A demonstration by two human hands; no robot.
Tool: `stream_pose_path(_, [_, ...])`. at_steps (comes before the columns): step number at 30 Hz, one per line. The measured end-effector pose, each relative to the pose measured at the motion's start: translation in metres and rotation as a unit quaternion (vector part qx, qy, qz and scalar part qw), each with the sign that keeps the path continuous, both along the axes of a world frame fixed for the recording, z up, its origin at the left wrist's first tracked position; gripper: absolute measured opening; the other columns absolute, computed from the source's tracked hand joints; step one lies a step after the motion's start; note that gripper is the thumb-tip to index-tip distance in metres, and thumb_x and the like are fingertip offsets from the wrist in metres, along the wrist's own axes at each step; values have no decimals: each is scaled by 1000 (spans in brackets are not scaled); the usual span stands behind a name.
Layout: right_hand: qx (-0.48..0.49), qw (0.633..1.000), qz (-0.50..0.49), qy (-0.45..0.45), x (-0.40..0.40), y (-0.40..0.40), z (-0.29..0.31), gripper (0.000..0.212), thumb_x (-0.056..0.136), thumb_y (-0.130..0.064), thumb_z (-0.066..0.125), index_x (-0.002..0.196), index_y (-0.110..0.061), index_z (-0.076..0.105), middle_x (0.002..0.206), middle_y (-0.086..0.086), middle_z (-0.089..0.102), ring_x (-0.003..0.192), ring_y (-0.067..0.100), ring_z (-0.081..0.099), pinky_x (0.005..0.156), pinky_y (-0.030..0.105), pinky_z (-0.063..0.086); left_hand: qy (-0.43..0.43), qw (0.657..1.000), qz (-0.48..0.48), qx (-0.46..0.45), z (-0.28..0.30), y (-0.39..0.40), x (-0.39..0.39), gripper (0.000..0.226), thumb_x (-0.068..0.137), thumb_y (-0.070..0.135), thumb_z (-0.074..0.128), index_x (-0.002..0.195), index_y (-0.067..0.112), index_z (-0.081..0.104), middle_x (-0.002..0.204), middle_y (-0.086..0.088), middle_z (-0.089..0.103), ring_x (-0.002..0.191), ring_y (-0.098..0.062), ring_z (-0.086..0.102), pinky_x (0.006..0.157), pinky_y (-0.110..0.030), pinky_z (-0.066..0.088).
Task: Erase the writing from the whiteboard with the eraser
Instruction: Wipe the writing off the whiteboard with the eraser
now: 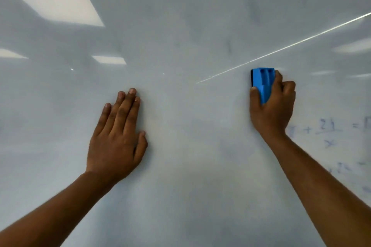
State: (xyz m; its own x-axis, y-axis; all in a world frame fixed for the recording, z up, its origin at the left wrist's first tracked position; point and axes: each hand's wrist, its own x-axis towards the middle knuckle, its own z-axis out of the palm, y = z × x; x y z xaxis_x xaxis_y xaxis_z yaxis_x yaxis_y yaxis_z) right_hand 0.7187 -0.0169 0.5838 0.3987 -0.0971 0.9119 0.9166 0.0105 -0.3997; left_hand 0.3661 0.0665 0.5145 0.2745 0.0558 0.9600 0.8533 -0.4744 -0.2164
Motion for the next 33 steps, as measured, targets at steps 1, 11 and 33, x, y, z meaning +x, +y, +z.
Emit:
stream_pose_path(1, [6, 1000, -7, 7, -7, 5, 0, 75, 94, -45, 55, 154, -3, 37, 124, 23, 48, 108, 40, 51, 84, 49, 52, -29, 999, -9, -17, -3, -4, 6, 78, 101, 32, 41, 168, -4, 25, 179, -17, 17, 167, -33, 14, 138, -40, 3])
stream_pose_path(11, [-46, 971, 24, -232, 35, -7, -73, 77, 91, -37, 58, 158, -10, 31, 122, 13, 51, 106, 33, 53, 80, 40, 54, 27, 999, -36, -17, 9, -20, 96, 78, 99, 26, 40, 169, -4, 23, 180, -17, 15, 168, -30, 11, 137, -34, -2])
stream_pose_path(33, [21, 985, 50, -165, 44, 2, -128, 76, 87, -38, 71, 150, -7, 43, 113, 9, 52, 99, 23, 56, 78, 34, 54, -3, 998, -58, 30, -19, -7, 133, 74, 104, 24, 37, 170, -4, 18, 181, -17, 10, 169, -33, 9, 138, -45, 4])
